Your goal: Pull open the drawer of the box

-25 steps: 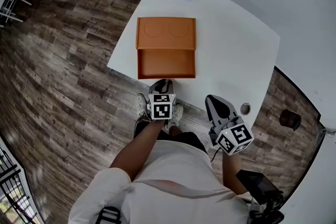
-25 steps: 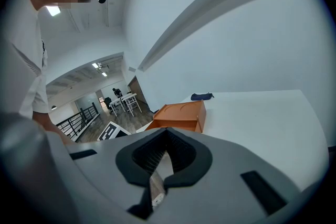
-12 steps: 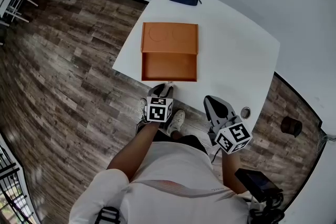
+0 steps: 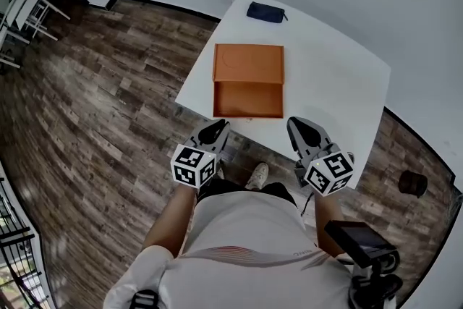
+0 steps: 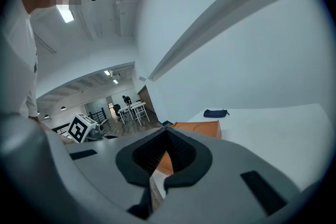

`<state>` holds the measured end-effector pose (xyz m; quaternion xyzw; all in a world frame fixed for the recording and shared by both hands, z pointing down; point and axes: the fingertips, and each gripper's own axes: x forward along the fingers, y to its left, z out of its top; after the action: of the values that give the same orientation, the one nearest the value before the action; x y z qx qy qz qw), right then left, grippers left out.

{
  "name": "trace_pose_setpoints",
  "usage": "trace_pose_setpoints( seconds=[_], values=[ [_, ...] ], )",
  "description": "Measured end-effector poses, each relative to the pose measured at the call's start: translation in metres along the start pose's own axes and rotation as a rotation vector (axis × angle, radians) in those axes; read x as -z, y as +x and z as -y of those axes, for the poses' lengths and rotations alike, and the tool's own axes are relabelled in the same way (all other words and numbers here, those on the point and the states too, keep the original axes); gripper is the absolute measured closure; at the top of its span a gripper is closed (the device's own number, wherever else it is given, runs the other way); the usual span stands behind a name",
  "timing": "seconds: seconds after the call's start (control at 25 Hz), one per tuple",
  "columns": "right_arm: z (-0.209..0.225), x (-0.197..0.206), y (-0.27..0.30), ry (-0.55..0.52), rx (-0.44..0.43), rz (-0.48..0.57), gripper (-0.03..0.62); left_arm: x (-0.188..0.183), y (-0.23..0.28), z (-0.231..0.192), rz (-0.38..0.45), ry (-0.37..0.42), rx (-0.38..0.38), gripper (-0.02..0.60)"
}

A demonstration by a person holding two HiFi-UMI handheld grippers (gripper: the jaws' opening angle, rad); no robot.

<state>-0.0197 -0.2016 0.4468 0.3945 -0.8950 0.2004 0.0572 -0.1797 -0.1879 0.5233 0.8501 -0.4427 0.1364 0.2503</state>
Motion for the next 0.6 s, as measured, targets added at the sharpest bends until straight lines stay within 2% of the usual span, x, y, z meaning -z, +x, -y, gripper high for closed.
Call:
trace_pose_setpoints(
  seconds=[0.16, 0.28, 0.44, 0.6],
  values=[
    [-0.017, -0.03, 0.005, -0.038, -0.023, 0.051, 0.595, -0.055, -0.038, 0.0, 0.133, 0.07, -0.025, 0.565],
    [-0.026, -0.051, 0.007, -0.061, -0.029, 0.089, 0.595, -0.092, -0.056, 0.006, 0.215, 0.111, -0.021, 0.57],
    [-0.037, -0.073, 0.006, -0.082, -0.032, 0.13, 0.595, -0.138, -0.077, 0.018, 0.298, 0.145, -0.011, 0.571],
    [-0.045, -0.103, 0.006, -0.131, -0.031, 0.175, 0.595, -0.178, -0.089, 0.026, 0.363, 0.212, -0.001, 0.571]
  ],
)
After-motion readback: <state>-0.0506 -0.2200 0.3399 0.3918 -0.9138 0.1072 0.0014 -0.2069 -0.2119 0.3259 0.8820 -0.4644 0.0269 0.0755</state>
